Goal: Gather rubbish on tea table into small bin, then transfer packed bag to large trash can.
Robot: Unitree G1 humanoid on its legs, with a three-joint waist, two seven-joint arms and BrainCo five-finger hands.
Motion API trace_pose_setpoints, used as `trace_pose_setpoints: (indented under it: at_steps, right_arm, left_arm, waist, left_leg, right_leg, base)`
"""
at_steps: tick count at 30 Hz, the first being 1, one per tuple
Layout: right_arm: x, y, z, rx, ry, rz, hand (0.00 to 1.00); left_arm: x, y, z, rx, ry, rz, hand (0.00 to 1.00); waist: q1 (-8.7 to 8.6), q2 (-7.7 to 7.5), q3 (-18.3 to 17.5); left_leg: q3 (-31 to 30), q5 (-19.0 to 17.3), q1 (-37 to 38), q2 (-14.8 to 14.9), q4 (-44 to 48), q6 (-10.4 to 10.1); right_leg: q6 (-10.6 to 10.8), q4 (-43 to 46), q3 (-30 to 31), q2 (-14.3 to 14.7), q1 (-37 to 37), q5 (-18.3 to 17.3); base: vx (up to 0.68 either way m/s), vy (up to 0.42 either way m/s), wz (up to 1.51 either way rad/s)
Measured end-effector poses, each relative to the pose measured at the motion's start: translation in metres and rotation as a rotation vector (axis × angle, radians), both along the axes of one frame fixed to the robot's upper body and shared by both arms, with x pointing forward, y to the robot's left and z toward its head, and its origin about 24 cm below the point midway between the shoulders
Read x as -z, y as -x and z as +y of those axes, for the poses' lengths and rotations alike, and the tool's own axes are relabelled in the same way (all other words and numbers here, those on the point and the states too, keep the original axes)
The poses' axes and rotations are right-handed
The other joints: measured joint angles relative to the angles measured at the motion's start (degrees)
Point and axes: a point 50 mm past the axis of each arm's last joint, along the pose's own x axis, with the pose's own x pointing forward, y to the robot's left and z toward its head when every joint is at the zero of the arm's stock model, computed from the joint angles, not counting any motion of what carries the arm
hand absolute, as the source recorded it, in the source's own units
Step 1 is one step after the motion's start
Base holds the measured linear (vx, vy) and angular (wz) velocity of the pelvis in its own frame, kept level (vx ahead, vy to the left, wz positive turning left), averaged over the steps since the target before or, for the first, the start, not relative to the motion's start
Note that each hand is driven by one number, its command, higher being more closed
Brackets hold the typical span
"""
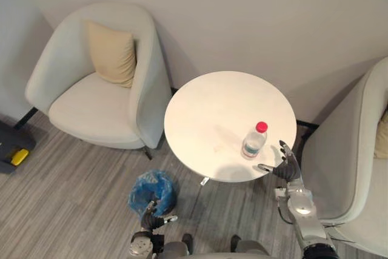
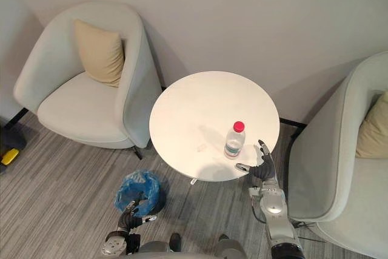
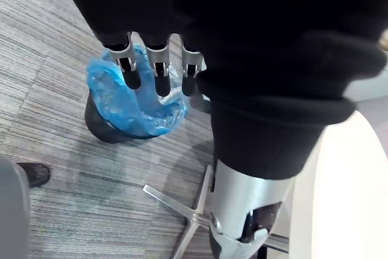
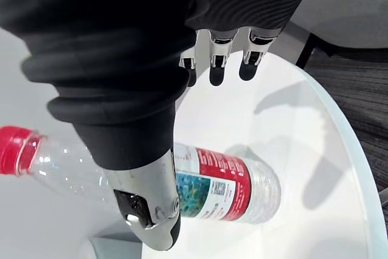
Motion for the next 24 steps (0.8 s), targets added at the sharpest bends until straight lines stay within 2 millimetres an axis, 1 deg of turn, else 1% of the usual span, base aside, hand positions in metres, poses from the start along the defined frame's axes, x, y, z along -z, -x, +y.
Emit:
trace_pose_setpoints:
  at_steps: [1, 2, 4, 6, 7, 9, 10, 11, 12, 14, 15, 16, 17, 18, 19, 21, 22, 24]
  right_arm:
    - [-0.001, -0.003, 0.0, 0.005, -0.009, -0.004, 0.0]
    - [-0.004, -0.009, -0.002, 0.015, -0.013, -0.015, 0.0]
    - [-0.008, -0.018, -0.004, 0.029, -0.01, -0.031, 0.0]
    - [-0.019, -0.033, -0.005, 0.042, -0.013, -0.069, 0.0]
    - [-0.026, -0.044, -0.008, 0.046, -0.009, -0.087, 0.0]
    - [-0.035, -0.055, -0.009, 0.051, -0.001, -0.112, 0.0]
    - [-0.046, -0.067, -0.009, 0.06, -0.003, -0.142, 0.0]
    - [-0.046, -0.067, -0.009, 0.06, -0.003, -0.142, 0.0]
    - [-0.057, -0.079, -0.011, 0.068, -0.007, -0.166, 1.0]
    - [-0.067, -0.09, -0.014, 0.065, 0.011, -0.183, 1.0]
    - [-0.077, -0.098, -0.016, 0.061, 0.022, -0.197, 1.0]
    - [-0.081, -0.101, -0.017, 0.061, 0.021, -0.206, 1.0]
    - [-0.09, -0.108, -0.018, 0.057, 0.028, -0.222, 1.0]
    - [-0.104, -0.115, -0.018, 0.046, 0.041, -0.254, 1.0]
    - [-0.109, -0.118, -0.018, 0.045, 0.04, -0.267, 1.0]
    - [-0.127, -0.126, -0.025, 0.059, 0.04, -0.304, 1.0]
    - [-0.13, -0.127, -0.027, 0.061, 0.047, -0.309, 1.0]
    - [-0.14, -0.128, -0.035, 0.061, 0.08, -0.321, 1.0]
  left_arm:
    - [0.001, 0.001, 0.0, 0.002, 0.0, 0.004, 0.0]
    - [0.001, 0.002, -0.001, 0.009, 0.003, 0.01, 0.0]
    - [0.001, 0.002, -0.001, 0.019, 0.009, 0.012, 0.0]
    - [0.002, 0.004, -0.001, 0.016, 0.012, 0.015, 0.0]
    - [0.002, 0.004, -0.001, 0.009, 0.018, 0.013, 0.0]
    - [0.002, 0.003, -0.001, 0.003, 0.023, 0.01, 0.0]
    - [0.001, 0.003, -0.001, -0.006, 0.031, 0.007, 0.0]
    - [0.001, 0.003, -0.001, -0.006, 0.031, 0.007, 0.0]
    - [0.001, 0.002, -0.003, -0.008, 0.04, 0.001, 0.0]
    - [0.0, 0.001, -0.004, -0.011, 0.05, -0.008, 0.0]
    - [0.0, 0.0, -0.006, -0.013, 0.059, -0.014, 0.0]
    - [-0.001, 0.0, -0.006, -0.015, 0.063, -0.019, 0.0]
    - [-0.001, -0.002, -0.007, -0.015, 0.069, -0.025, 0.0]
    - [-0.002, -0.004, -0.008, -0.012, 0.073, -0.032, 0.0]
    - [-0.003, -0.005, -0.009, -0.013, 0.075, -0.036, 0.0]
    - [-0.005, -0.008, -0.01, -0.022, 0.086, -0.053, 0.0]
    - [-0.006, -0.009, -0.01, -0.022, 0.087, -0.058, 0.0]
    - [-0.008, -0.013, -0.012, -0.011, 0.092, -0.072, 0.0]
  waist:
    - [-0.04, 0.26, 0.13]
    - [-0.09, 0.8, 0.38]
    - [0.1, 1.31, 0.66]
    - [1.14, 2.24, 1.23]
    - [1.28, 2.98, 1.67]
    - [1.33, 3.67, 2.33]
    - [1.33, 4.3, 3.12]
    - [1.33, 4.3, 3.12]
    - [1.33, 4.87, 3.75]
    - [1.4, 5.38, 4.13]
    - [1.51, 5.78, 4.59]
    - [1.53, 5.94, 4.84]
    - [1.52, 6.19, 5.53]
    - [1.48, 6.36, 6.19]
    - [1.48, 6.37, 6.27]
    - [1.67, 6.37, 7.28]
    - [1.81, 6.4, 7.55]
    - [2.66, 6.56, 8.17]
  left_leg:
    - [-0.52, 0.1, -0.23, 0.0, -0.13, -0.02]
    - [-1.48, 0.58, -0.55, 0.03, -0.93, 0.11]
    - [-2.02, 1.86, -1.19, 0.05, -2.39, 0.0]
    - [-2.06, 3.19, -2.73, 0.11, -3.82, -0.4]
    - [-2.08, 3.5, -4.09, 0.09, -3.93, -0.25]
    - [-2.09, 3.56, -5.22, 0.05, -3.84, -0.28]
    - [-2.02, 3.56, -6.15, -0.03, -3.85, -0.29]
    - [-2.02, 3.56, -6.15, -0.03, -3.85, -0.29]
    - [-2.0, 3.56, -7.23, -0.09, -3.86, -0.3]
    - [-2.0, 3.72, -8.41, -0.08, -3.86, -0.54]
    - [-2.04, 4.59, -8.97, -0.05, -3.82, -0.75]
    - [-2.08, 5.05, -9.14, -0.03, -3.77, -0.78]
    - [-2.09, 5.69, -9.38, -0.05, -3.68, -0.8]
    - [-2.15, 5.9, -9.87, -0.05, -3.65, -0.55]
    - [-2.15, 6.13, -10.19, -0.05, -3.62, -0.47]
    - [-2.26, 6.19, -11.01, -0.01, -3.51, -0.45]
    - [-2.31, 6.19, -11.03, 0.0, -3.52, -0.45]
    - [-2.76, 6.19, -11.21, -0.03, -3.56, -0.45]
  right_leg:
    - [-0.06, -0.07, -0.49, 0.0, -0.05, 0.16]
    - [-0.05, -0.13, -1.3, 0.01, -0.32, 0.52]
    - [-0.11, -0.16, -1.88, -0.04, -1.34, 1.14]
    - [0.08, -0.72, -1.86, 0.05, -3.33, 2.14]
    - [0.27, -0.92, -1.86, 0.05, -4.52, 2.81]
    - [0.34, -0.87, -1.79, -0.02, -5.52, 2.98]
    - [0.42, -0.85, -1.52, -0.05, -6.48, 3.13]
    - [0.42, -0.85, -1.52, -0.05, -6.48, 3.13]
    - [0.55, -0.8, -1.23, -0.05, -7.67, 3.2]
    - [0.64, -0.74, -0.93, 0.02, -9.03, 3.31]
    - [0.73, -0.58, -0.84, 0.04, -9.76, 3.71]
    - [0.77, -0.43, -0.86, 0.06, -9.97, 3.82]
    - [0.93, -0.07, -0.84, 0.06, -10.28, 4.07]
    - [0.43, 0.04, -0.83, 0.08, -10.79, 4.41]
    - [0.26, 0.11, -0.76, 0.12, -11.22, 4.54]
    - [0.2, 0.12, -0.8, 0.2, -11.93, 4.58]
    - [0.2, 0.12, -0.79, 0.23, -11.94, 4.58]
    - [0.17, 0.11, -0.76, 0.28, -12.15, 4.56]
  base:
    - [-0.12, -0.003, 0.35]
    - [-0.14, -0.001, 0.38]
    - [-0.17, 0.002, 0.24]
    - [-0.22, 0.005, 0.05]
    - [-0.18, 0.006, 0.03]
    - [-0.15, 0.013, 0.01]
    - [-0.13, 0.015, -0.01]
    - [-0.1, 0.015, -0.01]
    - [-0.06, 0.007, -0.02]
    - [-0.03, 0.002, -0.04]
    - [0.02, -0.007, -0.04]
    - [0.04, -0.01, -0.03]
    - [0.06, -0.012, -0.01]
    - [0.06, -0.012, -0.03]
    - [0.08, -0.015, -0.04]
    - [0.08, -0.016, -0.01]
    - [0.08, -0.014, 0.02]
    - [0.07, -0.011, 0.01]
